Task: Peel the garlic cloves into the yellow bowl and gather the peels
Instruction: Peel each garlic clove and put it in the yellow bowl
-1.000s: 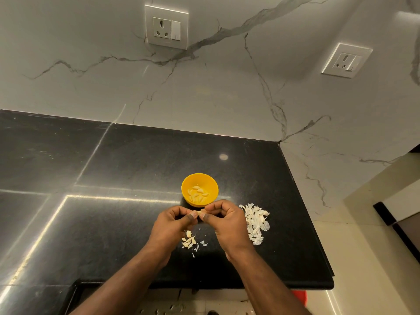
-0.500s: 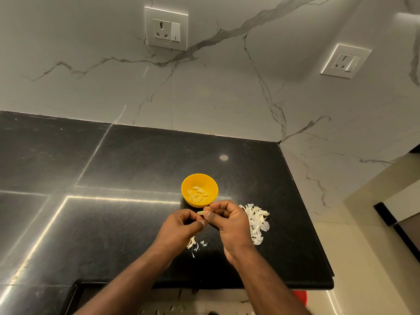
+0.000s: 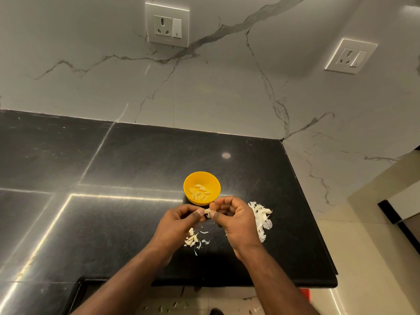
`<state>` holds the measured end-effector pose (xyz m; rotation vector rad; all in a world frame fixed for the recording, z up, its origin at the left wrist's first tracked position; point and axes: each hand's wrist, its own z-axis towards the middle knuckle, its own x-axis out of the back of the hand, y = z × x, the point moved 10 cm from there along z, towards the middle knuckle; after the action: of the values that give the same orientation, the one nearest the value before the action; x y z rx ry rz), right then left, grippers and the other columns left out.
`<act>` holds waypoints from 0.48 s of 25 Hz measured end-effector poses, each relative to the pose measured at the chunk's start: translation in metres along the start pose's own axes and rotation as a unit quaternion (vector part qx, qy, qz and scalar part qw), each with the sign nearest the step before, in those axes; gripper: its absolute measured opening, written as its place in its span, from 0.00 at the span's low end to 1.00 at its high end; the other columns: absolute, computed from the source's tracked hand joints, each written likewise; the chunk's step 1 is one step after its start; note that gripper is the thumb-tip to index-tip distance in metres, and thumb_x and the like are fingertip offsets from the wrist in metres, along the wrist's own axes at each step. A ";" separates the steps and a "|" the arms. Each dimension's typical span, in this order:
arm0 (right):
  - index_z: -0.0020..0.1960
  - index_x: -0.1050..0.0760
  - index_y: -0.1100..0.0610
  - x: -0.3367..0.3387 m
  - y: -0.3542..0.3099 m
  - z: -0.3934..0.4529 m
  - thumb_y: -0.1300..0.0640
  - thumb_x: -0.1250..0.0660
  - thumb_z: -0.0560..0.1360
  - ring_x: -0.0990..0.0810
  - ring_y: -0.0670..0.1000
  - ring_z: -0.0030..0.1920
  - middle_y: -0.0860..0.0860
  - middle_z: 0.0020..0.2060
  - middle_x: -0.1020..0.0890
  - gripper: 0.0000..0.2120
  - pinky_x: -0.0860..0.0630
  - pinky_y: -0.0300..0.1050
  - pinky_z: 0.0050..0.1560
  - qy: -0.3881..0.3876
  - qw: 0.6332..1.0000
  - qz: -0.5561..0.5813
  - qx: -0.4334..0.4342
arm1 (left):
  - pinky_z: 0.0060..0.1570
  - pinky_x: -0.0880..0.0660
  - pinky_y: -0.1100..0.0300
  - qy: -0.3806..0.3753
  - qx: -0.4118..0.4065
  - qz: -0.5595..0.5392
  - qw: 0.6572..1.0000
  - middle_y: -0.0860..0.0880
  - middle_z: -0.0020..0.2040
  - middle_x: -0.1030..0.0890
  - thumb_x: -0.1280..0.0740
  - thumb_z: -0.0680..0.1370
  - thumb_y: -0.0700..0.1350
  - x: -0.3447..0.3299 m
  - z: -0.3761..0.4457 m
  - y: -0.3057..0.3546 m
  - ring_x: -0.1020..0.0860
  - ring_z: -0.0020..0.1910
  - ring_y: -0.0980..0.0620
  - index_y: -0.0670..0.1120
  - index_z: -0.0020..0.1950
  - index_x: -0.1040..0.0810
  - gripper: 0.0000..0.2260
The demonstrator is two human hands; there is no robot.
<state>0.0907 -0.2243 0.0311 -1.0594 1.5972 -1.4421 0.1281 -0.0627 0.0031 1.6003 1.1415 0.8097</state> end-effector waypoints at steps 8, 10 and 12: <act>0.46 0.19 0.59 -0.011 0.008 -0.001 0.71 0.25 0.70 0.15 0.51 0.42 0.54 0.40 0.14 0.10 0.19 0.41 0.45 -0.048 0.996 -0.043 -0.060 | 0.40 0.29 0.59 -0.027 -0.002 -0.006 1.000 0.49 0.38 0.16 0.30 0.79 0.42 0.005 0.001 -0.005 0.22 0.37 0.58 0.44 0.49 0.16 0.04; 0.48 0.20 0.61 -0.016 0.018 -0.002 0.72 0.27 0.72 0.18 0.50 0.40 0.55 0.39 0.15 0.09 0.22 0.40 0.41 -0.065 0.990 0.030 -0.119 | 0.39 0.29 0.58 -0.035 -0.005 -0.008 0.999 0.49 0.38 0.16 0.30 0.79 0.42 0.004 0.001 -0.006 0.23 0.37 0.57 0.44 0.49 0.16 0.03; 0.50 0.21 0.62 -0.017 0.023 -0.004 0.72 0.29 0.73 0.17 0.51 0.41 0.55 0.41 0.14 0.08 0.22 0.41 0.41 -0.069 0.983 0.088 -0.147 | 0.39 0.29 0.59 -0.033 -0.005 -0.014 0.999 0.49 0.39 0.16 0.30 0.79 0.42 0.005 0.002 -0.006 0.23 0.37 0.57 0.45 0.49 0.16 0.03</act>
<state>0.0914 -0.2058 0.0085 -1.1237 1.7877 -1.0147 0.1295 -0.0578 -0.0035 1.5882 1.1087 0.7396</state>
